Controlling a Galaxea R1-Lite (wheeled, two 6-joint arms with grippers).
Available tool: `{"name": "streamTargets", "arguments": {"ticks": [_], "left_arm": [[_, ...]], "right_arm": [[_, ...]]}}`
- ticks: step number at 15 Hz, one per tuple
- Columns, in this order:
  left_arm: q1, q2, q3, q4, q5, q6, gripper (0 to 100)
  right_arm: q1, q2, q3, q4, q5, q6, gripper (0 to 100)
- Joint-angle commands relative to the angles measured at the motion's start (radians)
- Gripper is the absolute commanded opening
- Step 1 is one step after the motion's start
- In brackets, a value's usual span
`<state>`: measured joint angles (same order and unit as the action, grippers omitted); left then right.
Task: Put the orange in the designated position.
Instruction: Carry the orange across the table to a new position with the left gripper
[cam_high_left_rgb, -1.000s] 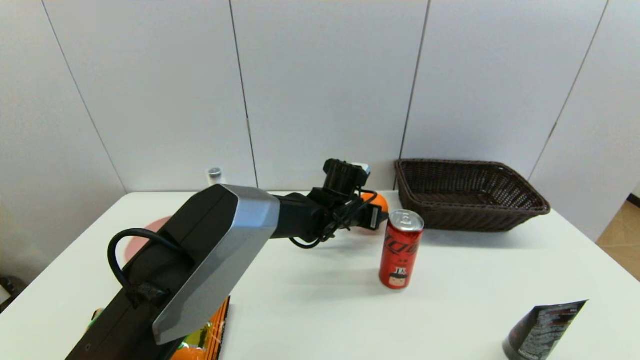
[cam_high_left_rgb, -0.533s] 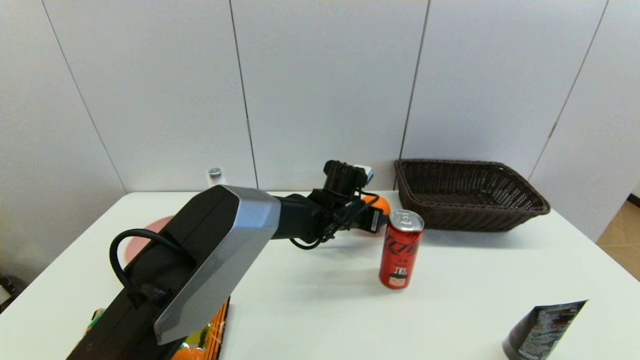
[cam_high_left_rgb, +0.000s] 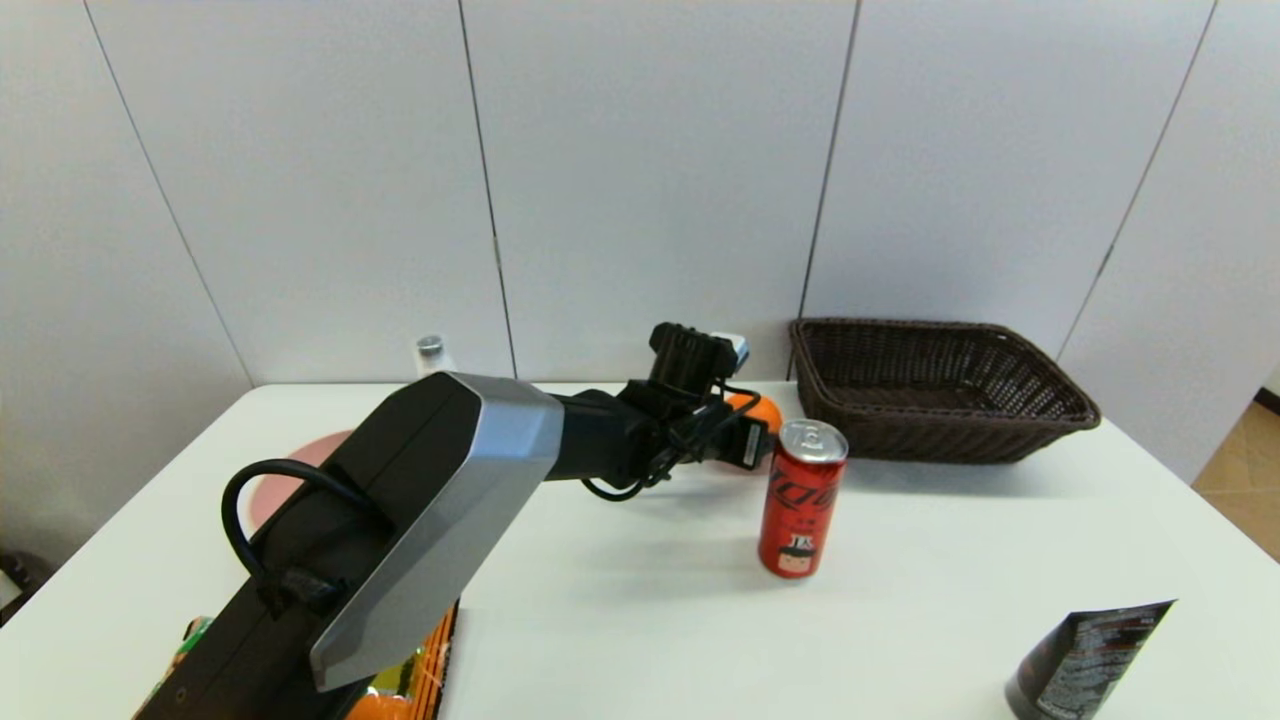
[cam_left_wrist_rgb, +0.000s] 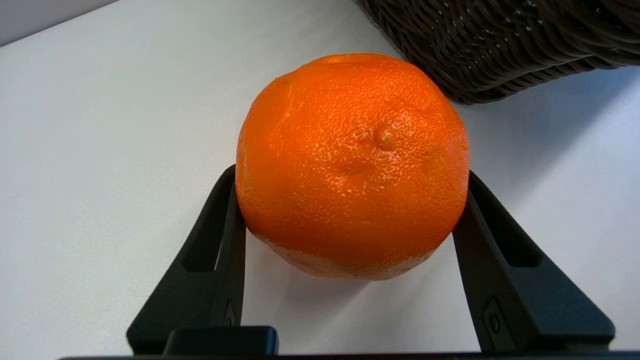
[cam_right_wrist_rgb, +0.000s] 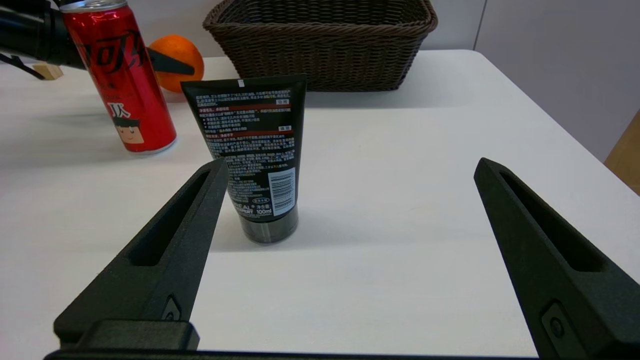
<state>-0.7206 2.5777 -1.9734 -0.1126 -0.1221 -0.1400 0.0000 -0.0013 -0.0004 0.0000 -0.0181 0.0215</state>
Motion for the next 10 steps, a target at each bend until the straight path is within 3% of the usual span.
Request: {"name": "streamTargets", "arguments": {"ticks": [1, 10], "left_arm": [[0.001, 0.002, -0.001, -0.001, -0.001, -0.001, 100], [0.001, -0.021, 0.001, -0.001, 0.001, -0.007, 100]], "right_arm": [[0.0, 0.001, 0.0, 0.0, 0.0, 0.0, 100], [0.0, 0.001, 0.0, 0.0, 0.0, 0.0, 100]]}}
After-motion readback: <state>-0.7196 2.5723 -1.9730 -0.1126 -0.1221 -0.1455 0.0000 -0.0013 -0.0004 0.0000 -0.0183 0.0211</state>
